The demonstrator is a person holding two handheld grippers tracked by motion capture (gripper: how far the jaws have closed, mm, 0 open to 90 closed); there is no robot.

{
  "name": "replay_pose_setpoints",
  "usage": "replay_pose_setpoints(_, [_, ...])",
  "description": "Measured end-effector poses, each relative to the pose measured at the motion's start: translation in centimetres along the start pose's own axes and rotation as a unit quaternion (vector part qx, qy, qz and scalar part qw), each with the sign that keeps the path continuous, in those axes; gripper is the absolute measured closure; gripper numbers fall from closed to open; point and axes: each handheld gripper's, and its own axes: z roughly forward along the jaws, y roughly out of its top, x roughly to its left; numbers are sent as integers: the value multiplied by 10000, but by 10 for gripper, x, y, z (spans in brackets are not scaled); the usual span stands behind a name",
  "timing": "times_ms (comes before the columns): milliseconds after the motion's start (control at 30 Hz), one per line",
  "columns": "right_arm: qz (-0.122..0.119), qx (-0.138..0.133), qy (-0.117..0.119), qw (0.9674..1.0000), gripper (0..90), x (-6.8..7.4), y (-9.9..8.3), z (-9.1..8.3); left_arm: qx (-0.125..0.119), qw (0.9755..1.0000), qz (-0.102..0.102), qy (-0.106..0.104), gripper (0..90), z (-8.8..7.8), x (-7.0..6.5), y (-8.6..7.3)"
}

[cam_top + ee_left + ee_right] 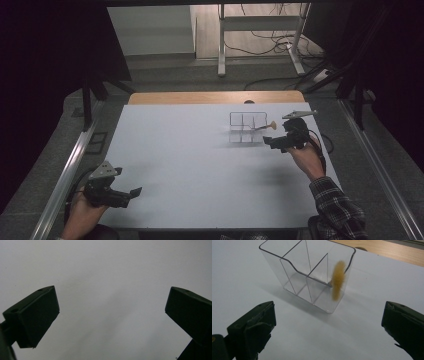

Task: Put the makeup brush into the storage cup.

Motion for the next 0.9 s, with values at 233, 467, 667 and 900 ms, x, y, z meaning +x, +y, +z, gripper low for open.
replay_pose_setpoints(233, [-4,0,14,10000,0,2,-6,-4,-11,10000,-35,12,0,0,1,0])
replay_pose_setpoints(467, [-94,78,32,9999,0,7,-11,-5,10,10000,-38,-21,0,0,1,0])
replay_pose_setpoints(667, [-129,129,53,9998,0,9,-15,-8,28,10000,-39,-36,0,0,1,0])
replay_pose_setpoints(900, [-145,137,98,9998,0,12,-21,-14,30,9999,-91,-50,0,0,2,0])
